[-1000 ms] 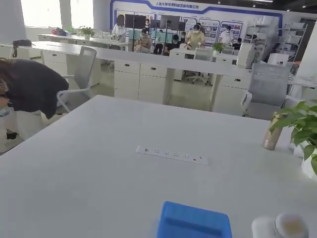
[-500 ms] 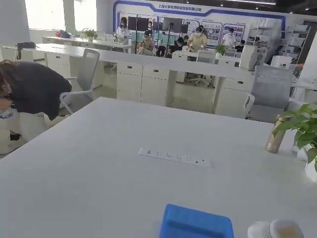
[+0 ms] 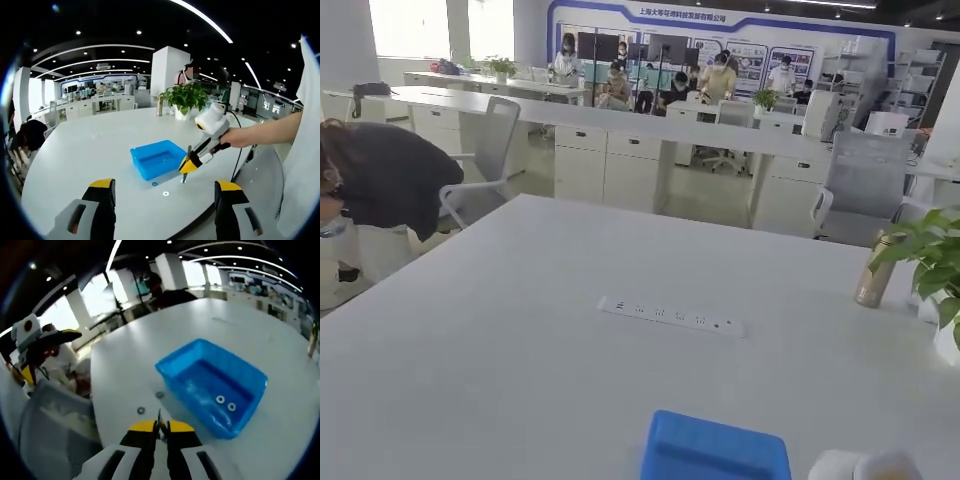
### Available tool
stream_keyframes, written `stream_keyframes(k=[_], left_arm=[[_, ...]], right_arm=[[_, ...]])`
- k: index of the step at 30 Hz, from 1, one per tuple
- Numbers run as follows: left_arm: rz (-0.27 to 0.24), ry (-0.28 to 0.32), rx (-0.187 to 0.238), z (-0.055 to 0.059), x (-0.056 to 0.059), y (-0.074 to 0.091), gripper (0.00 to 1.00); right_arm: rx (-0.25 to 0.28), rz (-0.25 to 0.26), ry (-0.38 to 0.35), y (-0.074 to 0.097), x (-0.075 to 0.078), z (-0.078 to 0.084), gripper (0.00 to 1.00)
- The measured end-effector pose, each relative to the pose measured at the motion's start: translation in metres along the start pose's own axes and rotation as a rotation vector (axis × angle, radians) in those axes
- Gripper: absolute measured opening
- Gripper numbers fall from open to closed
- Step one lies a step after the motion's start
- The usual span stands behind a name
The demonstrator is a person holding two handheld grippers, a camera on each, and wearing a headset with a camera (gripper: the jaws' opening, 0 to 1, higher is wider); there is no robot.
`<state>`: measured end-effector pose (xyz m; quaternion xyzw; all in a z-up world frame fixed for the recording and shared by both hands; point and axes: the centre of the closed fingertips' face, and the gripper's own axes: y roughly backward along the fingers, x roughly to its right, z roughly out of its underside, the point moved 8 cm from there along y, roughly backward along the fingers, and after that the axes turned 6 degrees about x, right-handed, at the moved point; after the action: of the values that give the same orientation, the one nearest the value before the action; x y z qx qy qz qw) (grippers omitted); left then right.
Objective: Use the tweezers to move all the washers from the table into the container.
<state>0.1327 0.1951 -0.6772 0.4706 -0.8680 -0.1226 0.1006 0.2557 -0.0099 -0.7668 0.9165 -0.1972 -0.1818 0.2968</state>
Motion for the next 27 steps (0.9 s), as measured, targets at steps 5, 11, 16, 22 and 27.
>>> stream_keyframes(k=[5, 11, 16, 22, 27], left_arm=[[0.002, 0.002, 0.0, 0.0, -0.001, -0.001, 0.82], [0.009, 0.0, 0.001, -0.001, -0.001, -0.003, 0.82], [0.008, 0.002, 0.001, -0.001, -0.001, -0.003, 0.82], [0.005, 0.002, 0.0, 0.0, -0.002, -0.002, 0.82], [0.006, 0.0, -0.002, 0.001, -0.001, -0.001, 0.82]], right_arm=[[-0.011, -0.005, 0.155, -0.003, -0.015, 0.001, 0.05], [-0.002, -0.005, 0.189, -0.002, -0.01, 0.003, 0.04], [0.011, -0.001, 0.171, -0.002, -0.007, 0.006, 0.04], [0.028, 0.001, 0.137, -0.002, -0.005, 0.007, 0.04], [0.03, 0.006, 0.125, -0.001, -0.006, 0.009, 0.04]])
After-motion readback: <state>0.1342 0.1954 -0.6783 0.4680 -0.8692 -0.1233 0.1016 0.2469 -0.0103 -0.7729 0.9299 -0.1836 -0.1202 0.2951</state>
